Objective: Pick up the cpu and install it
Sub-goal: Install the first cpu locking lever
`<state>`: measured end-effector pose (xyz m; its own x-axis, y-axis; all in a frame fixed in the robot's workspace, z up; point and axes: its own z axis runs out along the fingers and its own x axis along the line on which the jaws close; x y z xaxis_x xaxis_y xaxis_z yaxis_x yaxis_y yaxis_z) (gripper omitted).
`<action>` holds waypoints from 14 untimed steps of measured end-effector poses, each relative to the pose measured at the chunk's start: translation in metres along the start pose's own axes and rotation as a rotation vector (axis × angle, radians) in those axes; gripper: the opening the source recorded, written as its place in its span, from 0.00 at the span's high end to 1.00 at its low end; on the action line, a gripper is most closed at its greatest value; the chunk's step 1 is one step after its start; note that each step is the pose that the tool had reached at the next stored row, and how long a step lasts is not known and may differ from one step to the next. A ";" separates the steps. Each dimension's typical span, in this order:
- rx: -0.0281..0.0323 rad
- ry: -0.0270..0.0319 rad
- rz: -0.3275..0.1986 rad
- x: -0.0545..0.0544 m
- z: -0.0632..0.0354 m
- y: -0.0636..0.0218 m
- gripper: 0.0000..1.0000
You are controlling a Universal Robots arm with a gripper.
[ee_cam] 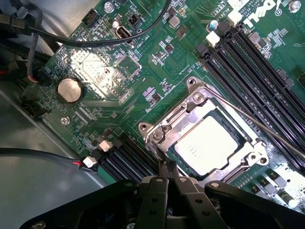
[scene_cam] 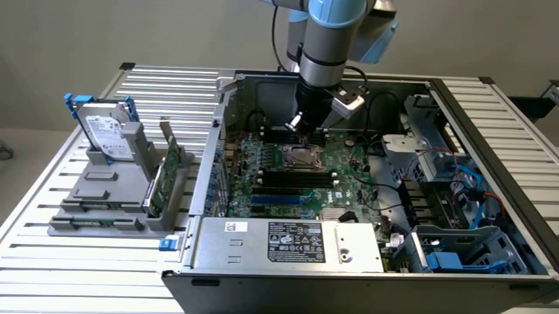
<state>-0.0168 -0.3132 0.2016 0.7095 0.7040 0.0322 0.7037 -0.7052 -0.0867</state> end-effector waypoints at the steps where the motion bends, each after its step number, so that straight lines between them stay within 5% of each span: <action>1: -0.0013 -0.0013 0.000 0.000 0.0000 -0.0001 0.89; 6: -0.0073 -0.0074 0.000 0.001 0.0005 -0.0007 0.89; 14: -0.0089 -0.0091 0.000 0.004 0.0011 0.0011 0.89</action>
<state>-0.0130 -0.3108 0.2006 0.7093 0.7045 0.0230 0.7038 -0.7061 -0.0778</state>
